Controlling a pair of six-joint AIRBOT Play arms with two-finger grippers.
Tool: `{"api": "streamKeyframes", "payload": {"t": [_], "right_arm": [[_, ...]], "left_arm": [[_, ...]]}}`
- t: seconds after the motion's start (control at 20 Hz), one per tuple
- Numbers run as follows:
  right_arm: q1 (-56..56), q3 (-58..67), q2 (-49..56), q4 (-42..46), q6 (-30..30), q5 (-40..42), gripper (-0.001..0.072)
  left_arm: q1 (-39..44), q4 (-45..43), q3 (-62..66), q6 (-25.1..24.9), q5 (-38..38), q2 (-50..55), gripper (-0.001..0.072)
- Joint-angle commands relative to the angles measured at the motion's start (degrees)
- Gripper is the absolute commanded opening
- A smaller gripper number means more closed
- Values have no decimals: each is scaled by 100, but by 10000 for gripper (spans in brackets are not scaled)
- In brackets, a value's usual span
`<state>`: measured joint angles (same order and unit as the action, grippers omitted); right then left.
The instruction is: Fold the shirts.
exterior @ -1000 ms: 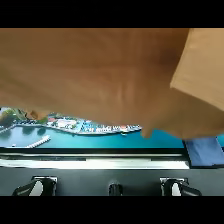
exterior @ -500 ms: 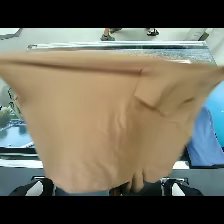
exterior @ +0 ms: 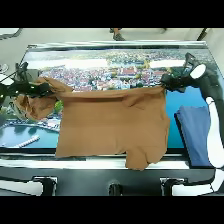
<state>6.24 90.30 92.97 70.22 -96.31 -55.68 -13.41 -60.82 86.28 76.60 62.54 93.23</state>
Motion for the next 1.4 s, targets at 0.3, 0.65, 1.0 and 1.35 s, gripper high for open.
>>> {"api": "streamKeyframes", "payload": {"t": [0.3, 0.65, 1.0, 1.35], "right_arm": [[-72, 225, -199, 988, 271, -1521, 36], [-72, -101, -133, 1368, 332, -2868, 35], [-74, -1036, -50, 896, 140, -2544, 36], [-74, -1362, -50, 975, 46, -2131, 36]], "left_arm": [[-118, 153, 688, -33, 1628, 656, 27], [-103, -225, 221, 68, 3552, 708, 26], [-9, -262, -348, -17, 3213, 750, 27], [-7, -588, -350, -33, 3182, 780, 27]]}}
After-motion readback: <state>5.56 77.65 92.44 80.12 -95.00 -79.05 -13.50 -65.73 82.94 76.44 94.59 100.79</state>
